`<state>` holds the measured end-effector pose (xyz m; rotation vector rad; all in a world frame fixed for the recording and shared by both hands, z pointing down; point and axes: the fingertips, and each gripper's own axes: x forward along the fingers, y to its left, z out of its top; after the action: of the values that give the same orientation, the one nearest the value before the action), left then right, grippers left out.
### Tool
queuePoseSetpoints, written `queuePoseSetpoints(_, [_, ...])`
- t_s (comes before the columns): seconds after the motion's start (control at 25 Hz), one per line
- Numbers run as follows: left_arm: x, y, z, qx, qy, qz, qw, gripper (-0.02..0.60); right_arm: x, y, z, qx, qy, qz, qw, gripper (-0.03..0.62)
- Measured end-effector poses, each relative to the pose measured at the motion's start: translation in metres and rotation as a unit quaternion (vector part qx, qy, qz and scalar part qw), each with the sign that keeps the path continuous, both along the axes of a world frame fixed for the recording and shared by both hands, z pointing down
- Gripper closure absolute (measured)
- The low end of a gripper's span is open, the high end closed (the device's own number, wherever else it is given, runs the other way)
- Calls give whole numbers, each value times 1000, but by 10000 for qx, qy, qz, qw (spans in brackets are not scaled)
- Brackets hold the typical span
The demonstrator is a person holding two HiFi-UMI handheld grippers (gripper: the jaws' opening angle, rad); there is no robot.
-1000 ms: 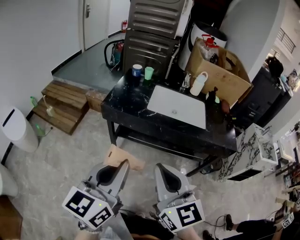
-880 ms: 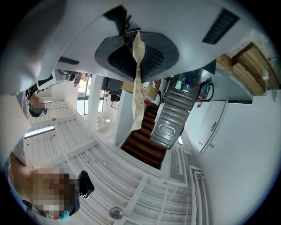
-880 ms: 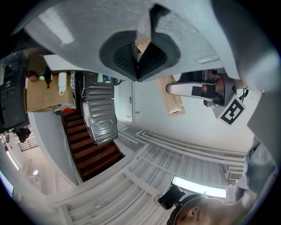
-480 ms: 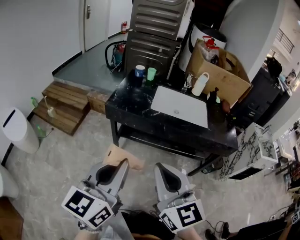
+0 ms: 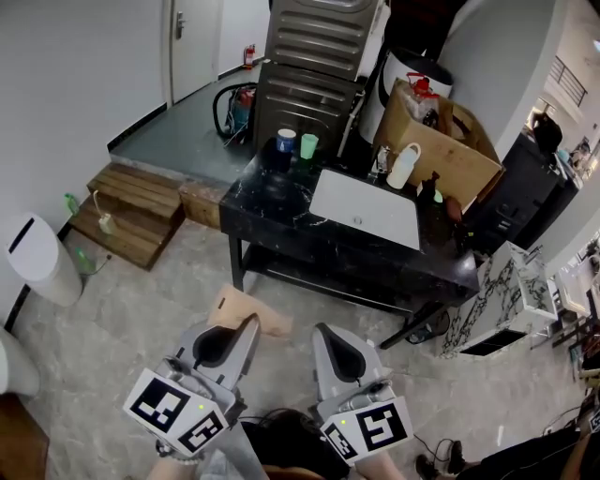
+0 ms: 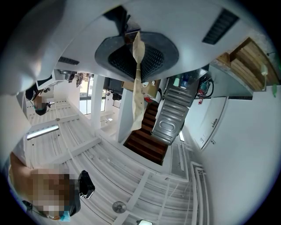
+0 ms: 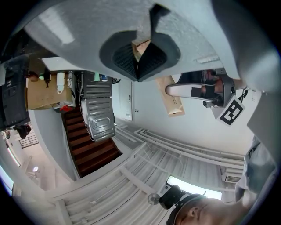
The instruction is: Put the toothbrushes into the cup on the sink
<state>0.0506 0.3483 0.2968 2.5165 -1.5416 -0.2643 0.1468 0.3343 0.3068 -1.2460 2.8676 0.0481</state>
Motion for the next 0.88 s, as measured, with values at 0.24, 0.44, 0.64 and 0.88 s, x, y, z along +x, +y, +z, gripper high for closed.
queuePoseSetpoints(0.24, [-6, 14, 3, 19, -7, 3, 10000, 553, -5, 15, 2, 2, -19, 25, 10000, 595])
queuePoseSetpoints(0.44, [-7, 16, 3, -8, 15, -2, 10000, 554, -4, 18, 3, -47, 3, 33, 10000, 595])
queuePoseSetpoints(0.64, [-7, 15, 5, -16, 27, -6, 10000, 553, -5, 16, 5, -52, 19, 26, 10000, 595])
queuePoseSetpoints(0.88, [-13, -5, 8, -10, 16, -65, 10000, 554, -13, -5, 9, -51, 63, -52, 10000, 595])
